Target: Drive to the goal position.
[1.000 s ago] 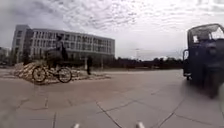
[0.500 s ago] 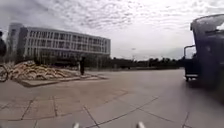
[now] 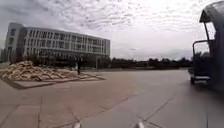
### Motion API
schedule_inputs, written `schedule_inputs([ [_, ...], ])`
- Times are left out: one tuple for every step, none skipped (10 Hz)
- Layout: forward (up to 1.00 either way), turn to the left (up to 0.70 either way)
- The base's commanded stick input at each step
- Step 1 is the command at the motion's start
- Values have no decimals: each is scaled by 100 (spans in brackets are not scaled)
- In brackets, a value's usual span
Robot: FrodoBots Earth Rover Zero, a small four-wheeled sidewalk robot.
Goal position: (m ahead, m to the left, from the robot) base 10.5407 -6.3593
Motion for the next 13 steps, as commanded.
schedule_inputs([
  [70, 0],
  [70, 0],
  [70, 0],
  [70, 0],
  [70, 0],
  [70, 0],
  [70, 0],
  [70, 0],
  [70, 0],
  [70, -5],
  [70, -14],
  [70, -14],
  [70, -14],
])
